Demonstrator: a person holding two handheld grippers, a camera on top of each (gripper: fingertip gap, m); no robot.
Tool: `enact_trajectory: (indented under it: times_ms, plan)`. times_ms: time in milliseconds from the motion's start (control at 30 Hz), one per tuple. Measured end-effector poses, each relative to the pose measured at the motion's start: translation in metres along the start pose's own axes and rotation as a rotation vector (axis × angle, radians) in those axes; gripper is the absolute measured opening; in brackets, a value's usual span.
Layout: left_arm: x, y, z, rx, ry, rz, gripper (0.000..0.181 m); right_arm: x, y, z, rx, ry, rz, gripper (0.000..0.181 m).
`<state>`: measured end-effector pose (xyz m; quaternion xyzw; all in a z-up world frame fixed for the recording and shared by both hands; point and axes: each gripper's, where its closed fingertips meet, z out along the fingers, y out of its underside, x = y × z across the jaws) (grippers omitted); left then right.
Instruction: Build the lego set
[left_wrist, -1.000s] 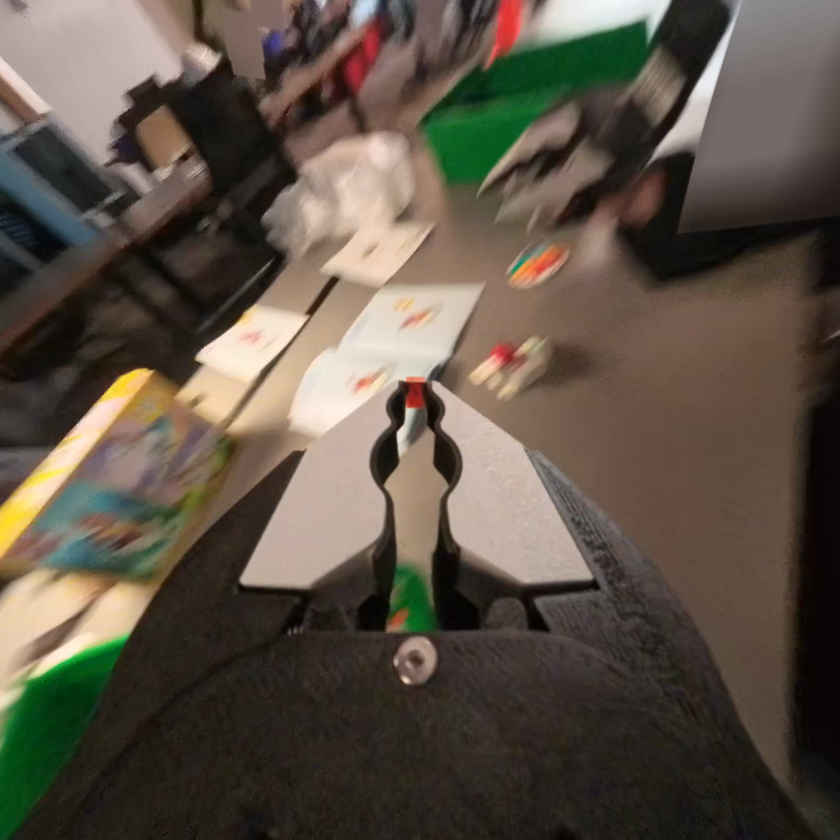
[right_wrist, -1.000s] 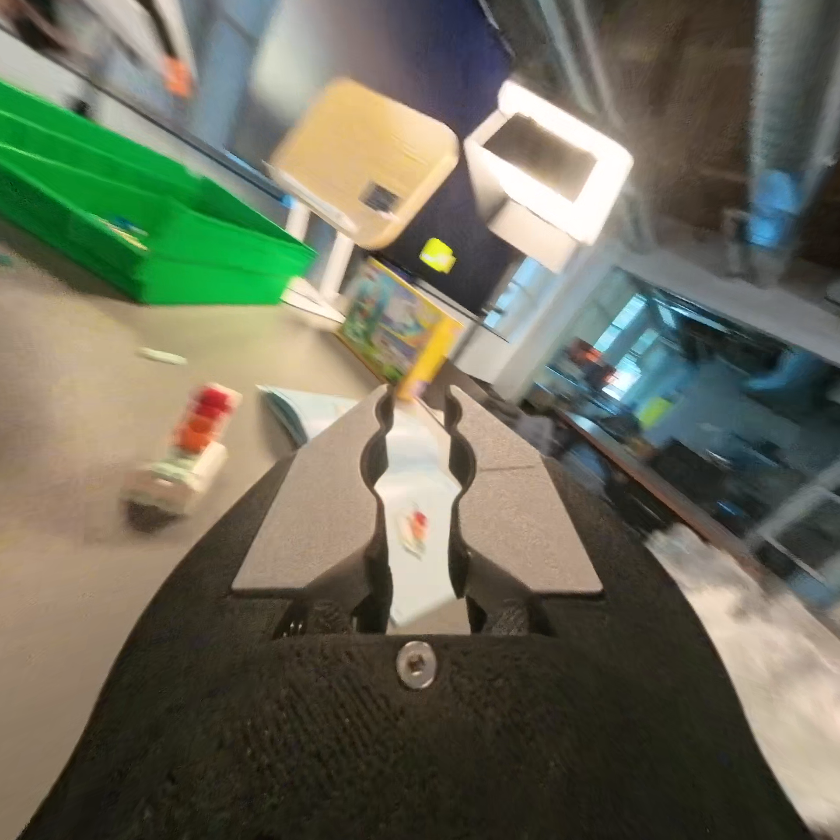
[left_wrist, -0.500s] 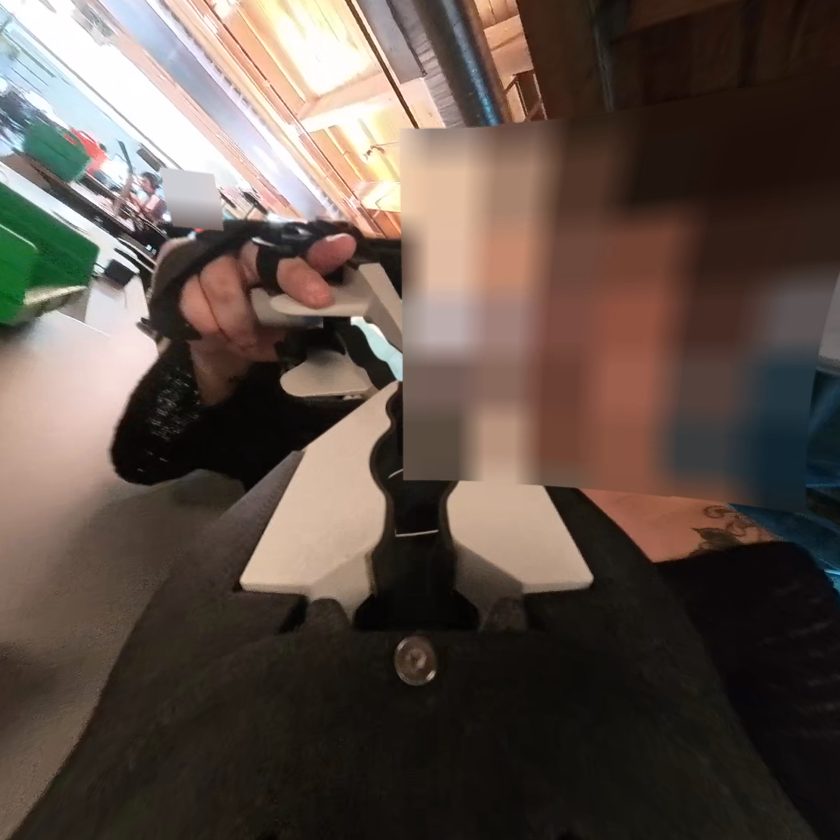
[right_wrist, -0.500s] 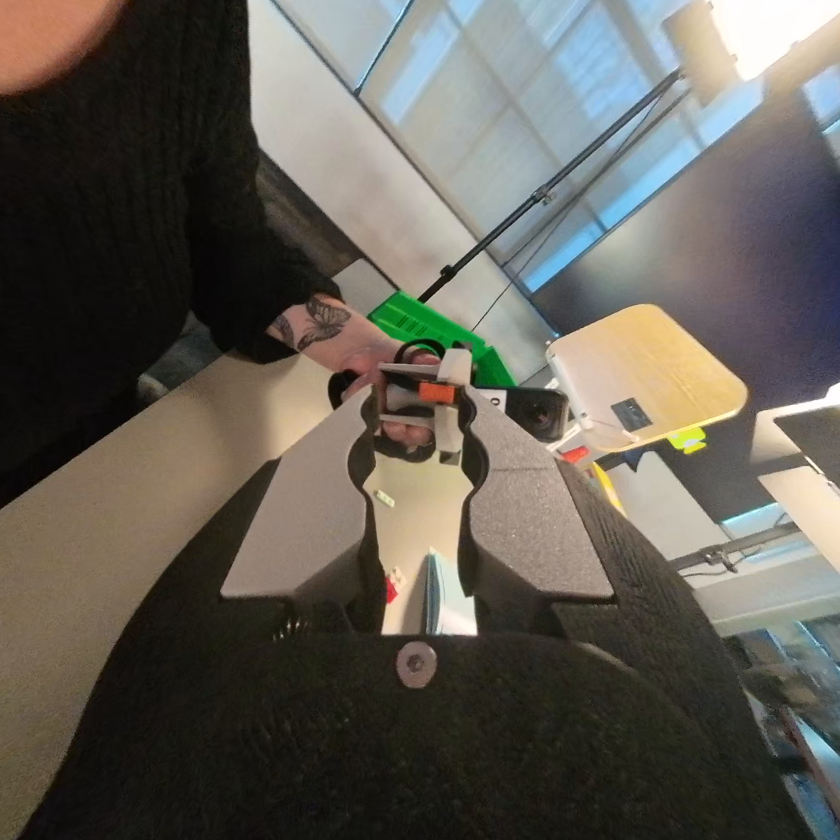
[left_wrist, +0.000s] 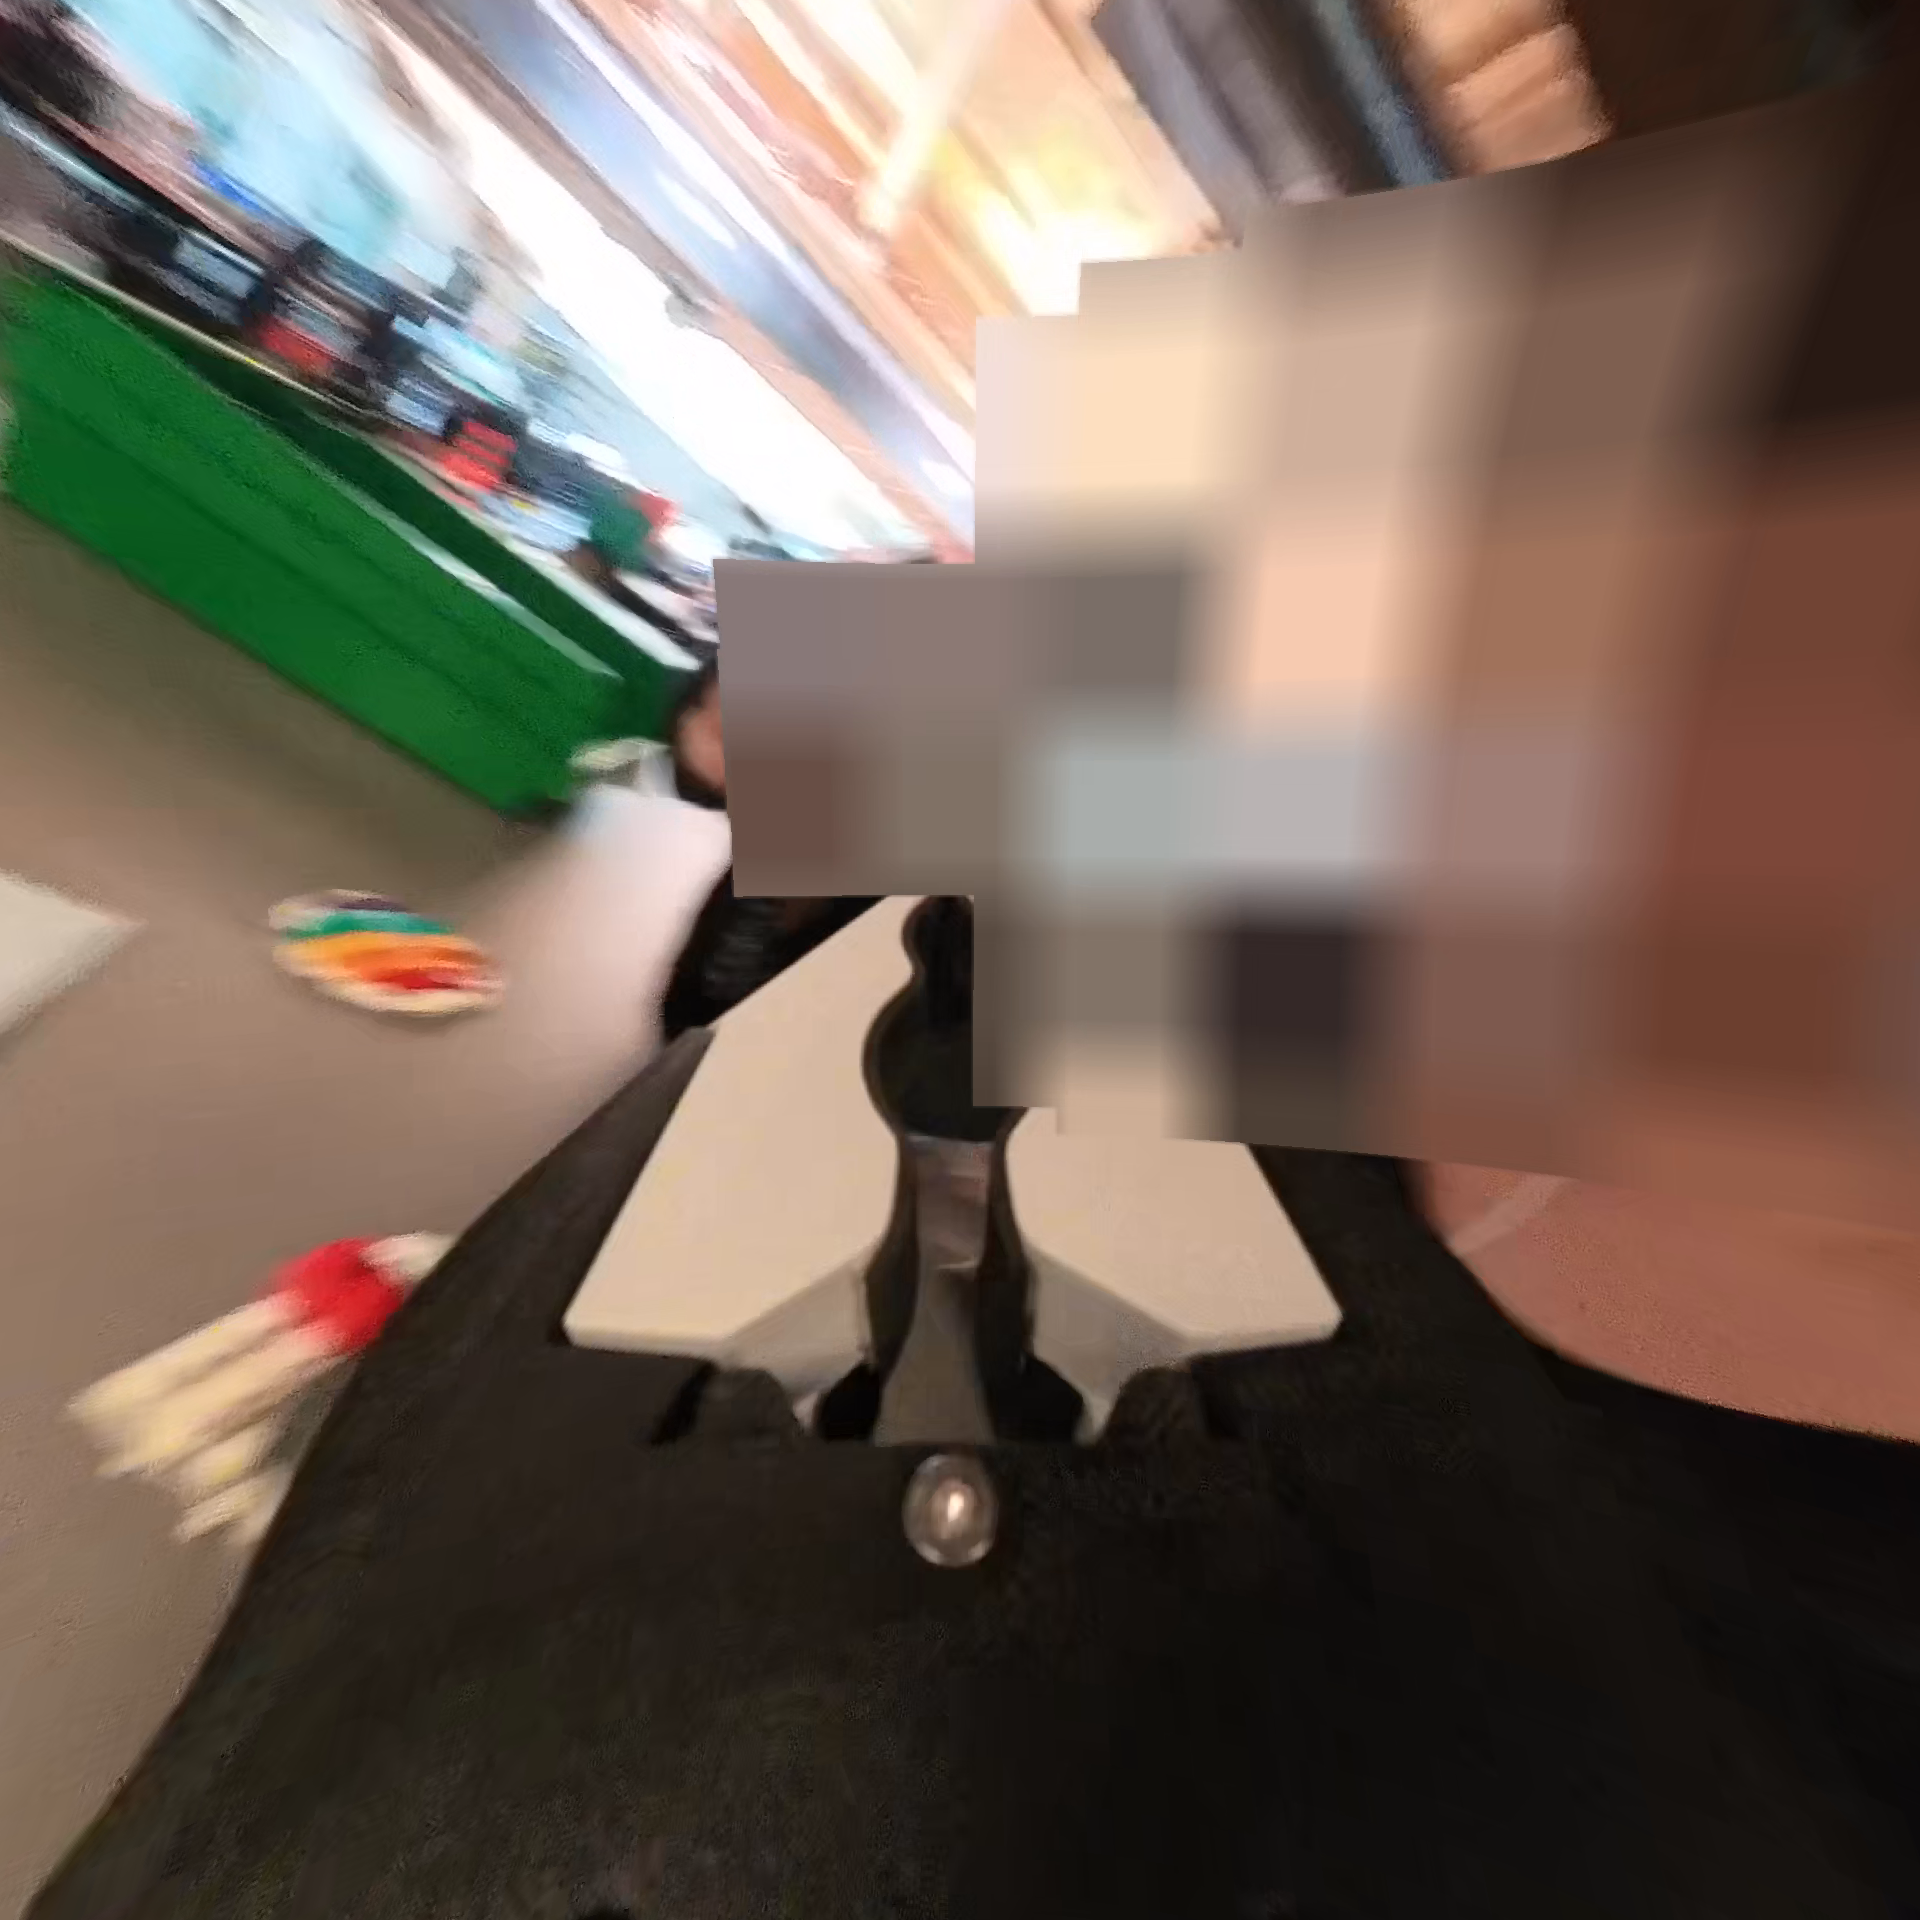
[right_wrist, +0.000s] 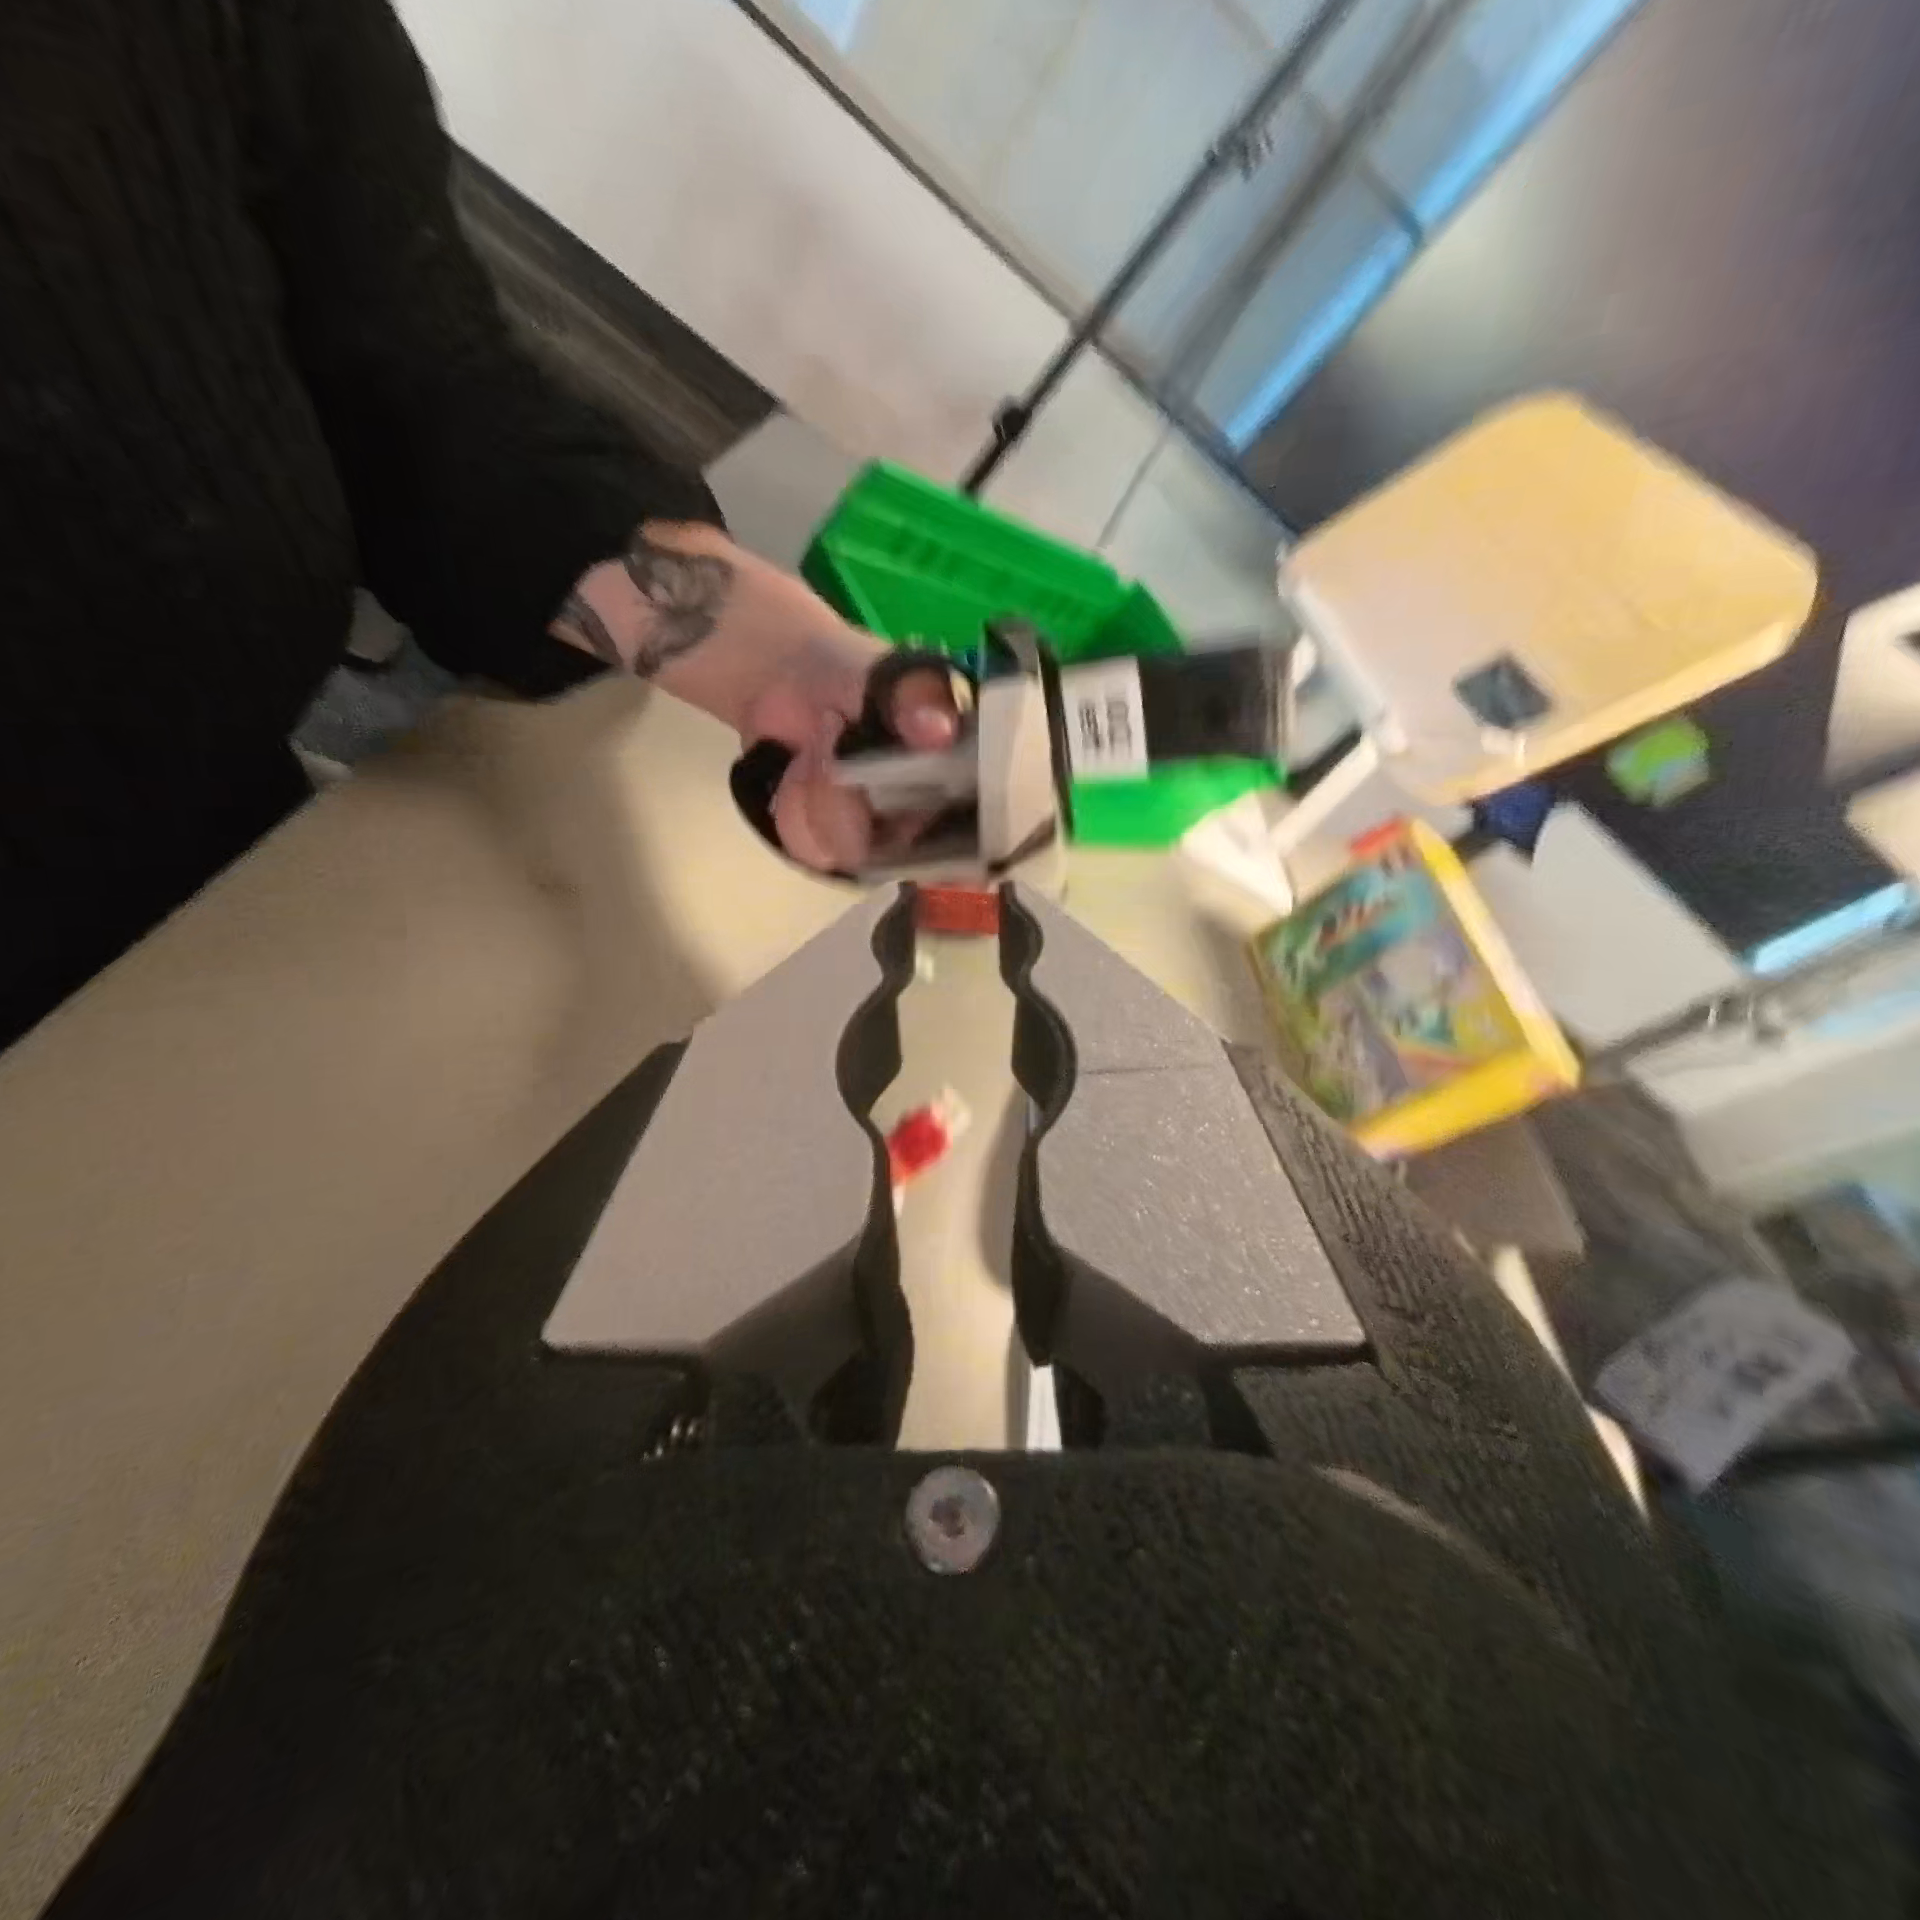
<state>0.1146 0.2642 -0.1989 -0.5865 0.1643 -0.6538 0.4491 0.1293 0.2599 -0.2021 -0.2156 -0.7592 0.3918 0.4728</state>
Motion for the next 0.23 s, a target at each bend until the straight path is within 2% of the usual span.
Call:
enact_trajectory:
  times_ms: [33, 67, 133, 167, 233]
  plan:
    - [-0.017, -0.001, -0.010, -0.007, -0.124, 0.098, 0.000, 0.002, 0.019, -0.005, -0.068, 0.007, 0.053, 0.013]
    - [-0.035, 0.000, -0.021, -0.039, -0.255, 0.194, 0.008, 0.003, 0.039, -0.009, -0.132, 0.019, 0.103, 0.013]
    - [-0.063, 0.005, -0.036, -0.140, -0.446, 0.336, 0.042, -0.001, 0.076, -0.012, -0.239, 0.032, 0.184, 0.014]
    - [-0.072, 0.013, -0.040, -0.219, -0.483, 0.380, 0.059, -0.007, 0.093, -0.013, -0.291, 0.015, 0.220, 0.014]
    - [-0.088, 0.034, -0.045, -0.384, -0.514, 0.419, 0.081, -0.021, 0.119, -0.013, -0.390, -0.044, 0.290, 0.013]
